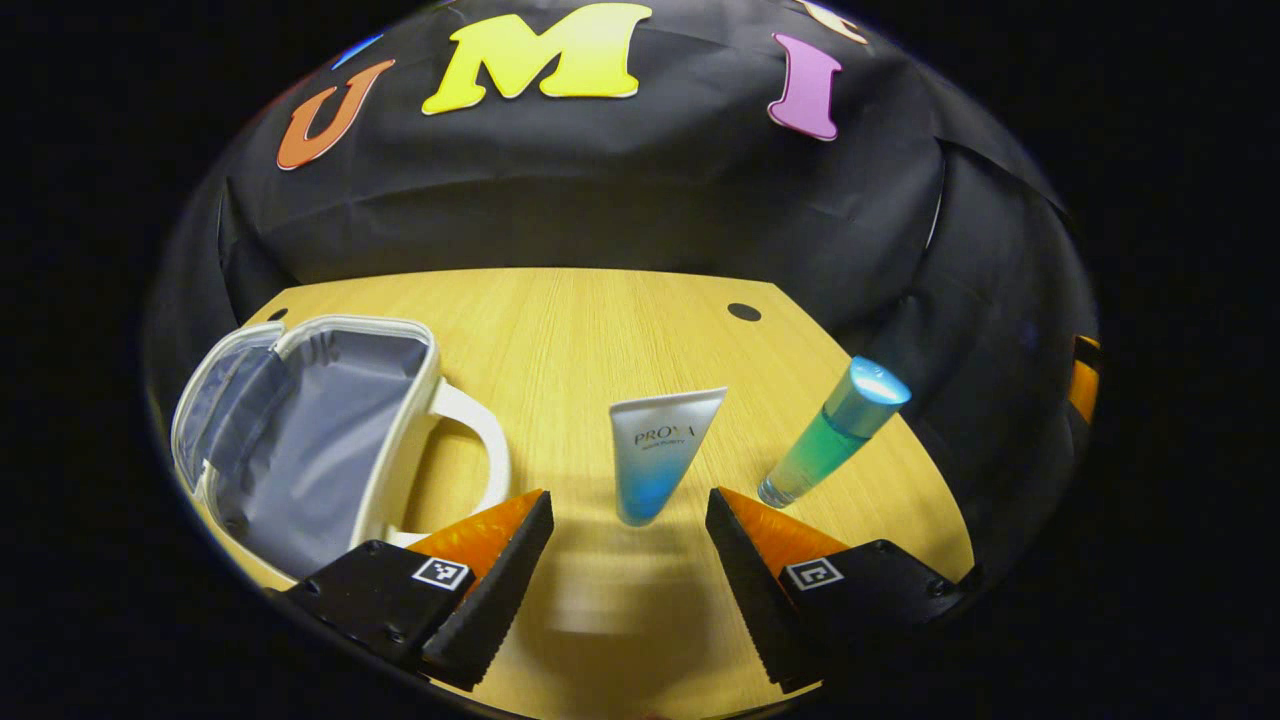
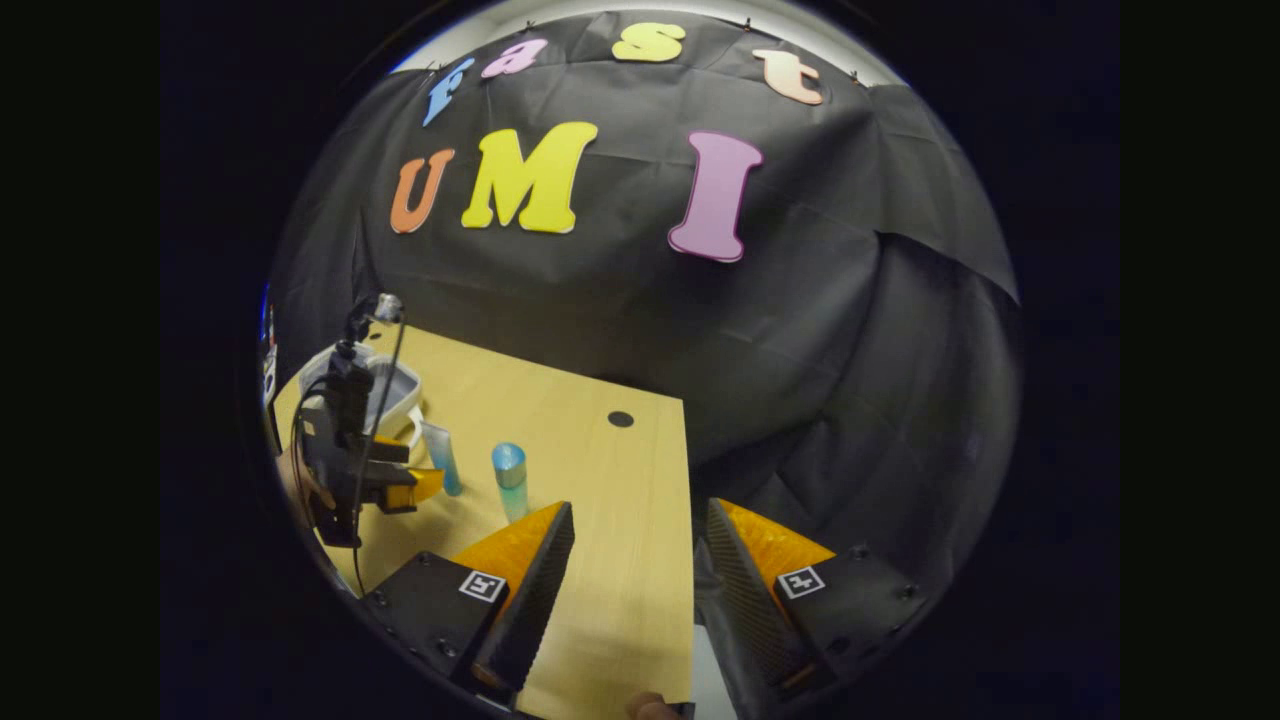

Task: First open the suitcase, pack the skin care products into it, and then close the suitcase.

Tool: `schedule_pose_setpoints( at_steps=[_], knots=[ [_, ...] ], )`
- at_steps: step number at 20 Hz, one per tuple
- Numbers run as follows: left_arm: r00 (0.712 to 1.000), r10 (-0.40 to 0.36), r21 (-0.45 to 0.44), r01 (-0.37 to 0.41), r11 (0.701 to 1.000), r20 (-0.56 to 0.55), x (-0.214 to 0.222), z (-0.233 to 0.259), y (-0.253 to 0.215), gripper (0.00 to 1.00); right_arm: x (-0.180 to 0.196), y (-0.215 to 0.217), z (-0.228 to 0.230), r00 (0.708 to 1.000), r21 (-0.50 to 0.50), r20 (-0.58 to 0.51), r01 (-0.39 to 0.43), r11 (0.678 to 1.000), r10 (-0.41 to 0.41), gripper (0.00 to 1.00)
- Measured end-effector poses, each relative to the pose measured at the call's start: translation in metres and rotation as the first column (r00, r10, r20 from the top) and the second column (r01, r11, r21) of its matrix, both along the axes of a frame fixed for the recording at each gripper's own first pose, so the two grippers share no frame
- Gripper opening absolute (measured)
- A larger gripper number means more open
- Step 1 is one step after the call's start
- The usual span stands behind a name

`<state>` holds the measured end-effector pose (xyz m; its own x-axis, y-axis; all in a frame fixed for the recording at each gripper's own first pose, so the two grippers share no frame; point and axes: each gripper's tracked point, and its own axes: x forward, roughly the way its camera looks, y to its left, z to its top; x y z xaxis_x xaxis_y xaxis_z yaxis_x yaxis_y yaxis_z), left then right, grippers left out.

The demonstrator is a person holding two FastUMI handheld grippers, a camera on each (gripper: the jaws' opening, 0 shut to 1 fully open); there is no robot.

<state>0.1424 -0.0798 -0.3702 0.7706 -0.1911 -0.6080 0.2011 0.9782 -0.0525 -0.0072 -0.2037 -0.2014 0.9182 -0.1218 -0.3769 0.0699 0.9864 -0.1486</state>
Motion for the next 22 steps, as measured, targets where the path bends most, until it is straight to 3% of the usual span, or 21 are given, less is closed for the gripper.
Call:
schedule_pose_setpoints(
  at_steps=[2, 5, 10, 11, 15, 16, 17, 22],
  knots=[
    [1.0, 0.015, 0.013, -0.016, 1.0, 0.008, 0.014, -0.014, -0.009, 1.0, -0.001, -0.007, -0.013, 1.0, -0.019, -0.027, -0.006, 1.0, 0.006, 0.8],
    [0.998, 0.038, 0.052, -0.04, 0.998, 0.048, 0.035, -0.025, -0.008, 0.91, -0.001, -0.018, -0.028, 0.998, -0.033, -0.06, -0.008, 0.999, 0.006, 0.8],
    [0.996, 0.072, 0.048, -0.074, 0.996, 0.057, 0.049, -0.037, -0.006, 0.61, 0.009, -0.011, -0.046, 0.996, -0.008, -0.087, -0.028, 1.0, 0.027, 0.79],
    [0.995, 0.082, 0.063, -0.086, 0.994, 0.06, 0.051, -0.037, -0.003, 0.51, 0.011, -0.006, -0.048, 0.994, 0.001, -0.1, -0.04, 0.999, 0.04, 0.79],
    [0.998, 0.056, 0.065, -0.058, 0.996, 0.036, 0.038, -0.028, -0.007, 0.46, 0.021, 0.021, -0.063, 0.986, 0.063, -0.14, -0.077, 0.995, 0.085, 0.8],
    [0.998, 0.045, 0.068, -0.048, 0.997, 0.044, 0.035, -0.019, -0.006, 0.51, 0.024, 0.028, -0.067, 0.984, 0.077, -0.15, -0.084, 0.994, 0.095, 0.8],
    [0.998, 0.028, 0.067, -0.032, 0.997, 0.053, 0.03, -0.008, -0.008, 0.45, 0.028, 0.035, -0.07, 0.982, 0.091, -0.158, -0.088, 0.992, 0.102, 0.8],
    [0.995, 0.014, 0.084, -0.023, 0.996, 0.101, 0.003, 0.054, 0.007, 0.44, 0.058, 0.086, -0.092, 0.97, 0.173, -0.185, -0.128, 0.977, 0.16, 0.8]
  ],
)
